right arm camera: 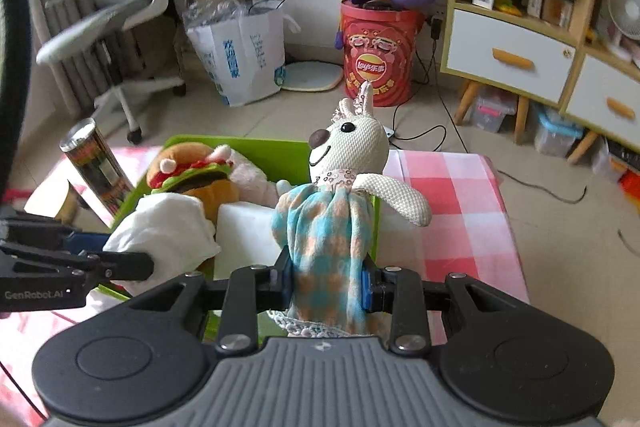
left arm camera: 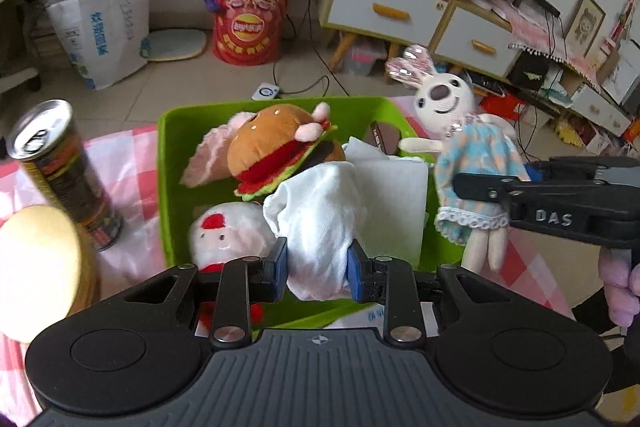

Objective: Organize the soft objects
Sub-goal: 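Carry the white cloth and bunny doll into the green bin with both tools, then open both tools in the bin and withdraw them over the table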

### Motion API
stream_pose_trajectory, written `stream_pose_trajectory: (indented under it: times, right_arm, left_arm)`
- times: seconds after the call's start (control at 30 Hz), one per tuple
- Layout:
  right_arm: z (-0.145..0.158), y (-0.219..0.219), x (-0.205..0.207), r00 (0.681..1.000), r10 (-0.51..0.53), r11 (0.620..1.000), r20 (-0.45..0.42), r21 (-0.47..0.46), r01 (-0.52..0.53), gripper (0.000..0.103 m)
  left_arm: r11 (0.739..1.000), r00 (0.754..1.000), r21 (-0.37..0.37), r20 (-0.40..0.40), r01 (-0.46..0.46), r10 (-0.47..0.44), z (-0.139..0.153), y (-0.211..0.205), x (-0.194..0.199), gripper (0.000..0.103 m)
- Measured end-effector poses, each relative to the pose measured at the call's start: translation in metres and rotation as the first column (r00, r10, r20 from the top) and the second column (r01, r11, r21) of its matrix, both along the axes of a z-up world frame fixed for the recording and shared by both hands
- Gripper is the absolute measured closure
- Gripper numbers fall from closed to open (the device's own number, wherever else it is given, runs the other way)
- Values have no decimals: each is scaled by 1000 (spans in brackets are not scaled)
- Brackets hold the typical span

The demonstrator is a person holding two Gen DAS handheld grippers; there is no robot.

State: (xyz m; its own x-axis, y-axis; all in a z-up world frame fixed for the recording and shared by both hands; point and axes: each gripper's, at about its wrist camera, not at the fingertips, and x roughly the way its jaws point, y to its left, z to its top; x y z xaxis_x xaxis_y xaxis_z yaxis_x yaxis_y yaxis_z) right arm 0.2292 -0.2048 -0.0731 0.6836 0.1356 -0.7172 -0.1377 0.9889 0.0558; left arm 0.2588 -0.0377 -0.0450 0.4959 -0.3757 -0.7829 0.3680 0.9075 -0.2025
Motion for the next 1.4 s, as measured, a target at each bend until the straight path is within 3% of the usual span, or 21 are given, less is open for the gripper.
stream_pose_trajectory:
  times: [0.4,0.83,0.97,1.13,1.23,1.3,1.4]
  right_arm:
    - [-22,9,26,999,38,999,-22,-15,-38,83]
    - [-36,10,33,998,35,999,-59,10,-34,82]
    - [-28,16,29,996,86,995,-30,-49,-88,82]
    - [-22,26,23,973,229,951,-36,-206,-232,82]
    - [-17,19,25,976,214,958,-41,-184,-218,70]
    - [-13,12,25,981,192,969,-29,-153,-195,57]
    - [-7,5,22,984,175,976,-16,-131,-176,54]
  left_arm:
    - [1000,998,21,-61,11,-9,-24,-13,22,73]
    - [999,998,32,-62,-13,14,-32,-17,21,70]
    - [999,999,32,-36,-12,13,-28,-17,16,60]
    - [1000,1000,13,-10,-1,1,-21,-17,14,50]
    - [1000,1000,3,-12,-6,6,-21,-19,16,48]
    - [1000,1000,-1,-9,-6,6,-21,-20,15,44]
    - [1000,1000,1,10,-9,9,-17,-20,13,36]
